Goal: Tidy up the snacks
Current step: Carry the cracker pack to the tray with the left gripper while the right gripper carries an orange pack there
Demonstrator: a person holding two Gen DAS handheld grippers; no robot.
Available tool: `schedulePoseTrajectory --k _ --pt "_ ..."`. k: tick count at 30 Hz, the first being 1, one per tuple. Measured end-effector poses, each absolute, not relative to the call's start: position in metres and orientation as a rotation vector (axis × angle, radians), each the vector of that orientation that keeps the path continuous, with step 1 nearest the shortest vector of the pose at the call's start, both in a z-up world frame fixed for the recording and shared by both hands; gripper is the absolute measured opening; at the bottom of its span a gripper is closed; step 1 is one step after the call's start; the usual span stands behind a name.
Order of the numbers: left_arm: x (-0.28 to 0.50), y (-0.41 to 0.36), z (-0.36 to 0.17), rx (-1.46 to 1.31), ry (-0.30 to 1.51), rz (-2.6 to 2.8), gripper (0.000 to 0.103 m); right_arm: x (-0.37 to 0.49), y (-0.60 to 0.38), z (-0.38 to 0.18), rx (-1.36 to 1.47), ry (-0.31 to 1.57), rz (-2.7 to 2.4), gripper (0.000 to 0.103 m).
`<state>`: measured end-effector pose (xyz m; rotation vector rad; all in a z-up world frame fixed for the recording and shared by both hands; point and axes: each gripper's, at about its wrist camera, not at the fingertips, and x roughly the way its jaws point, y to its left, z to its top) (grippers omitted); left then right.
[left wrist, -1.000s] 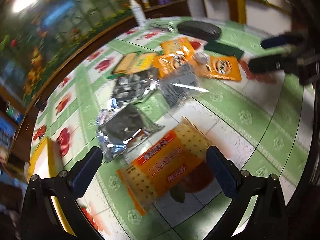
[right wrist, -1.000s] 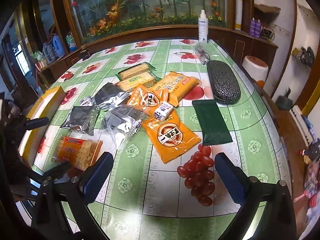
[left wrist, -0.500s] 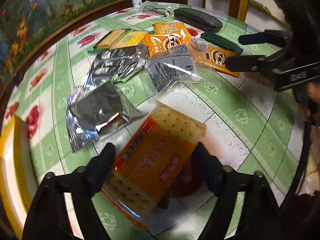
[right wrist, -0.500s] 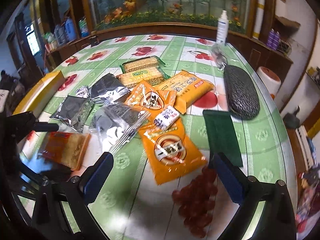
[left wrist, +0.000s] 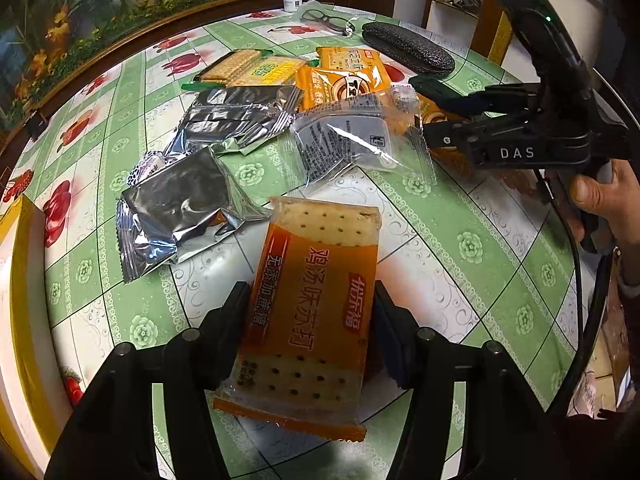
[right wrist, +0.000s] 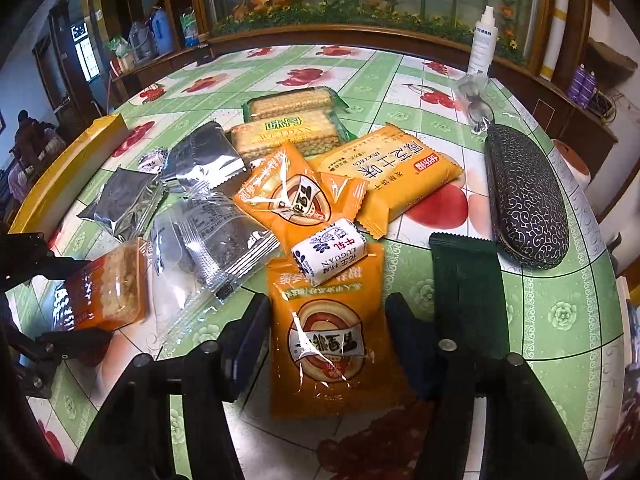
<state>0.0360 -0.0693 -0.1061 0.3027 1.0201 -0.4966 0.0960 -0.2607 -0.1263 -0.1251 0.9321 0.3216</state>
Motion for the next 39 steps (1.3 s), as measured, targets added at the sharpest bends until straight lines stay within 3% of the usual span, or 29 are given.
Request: schedulePoseTrajectory --k 5,6,16,39 --pt "0.033 -0.067 -0.105 0.269 1.016 -0.490 0.053 0.087 -0.281 -0.119 0.062 0.935 0.359 0.038" --pt "0.031 -0.066 -0.104 0.255 1.015 -0.491 0.053 0.084 -0.284 -0.116 0.094 0.933 0.372 0.014" --pt "0.018 -0.055 -0.101 0.164 1.020 -0.476 0.052 0.067 -0.288 -0.115 0.166 0.935 0.376 0.012" --pt "-0.004 -0.012 -0.055 0.055 0.889 -0.395 0.052 0.034 -0.257 -0.045 0.249 0.767 0.538 0.006"
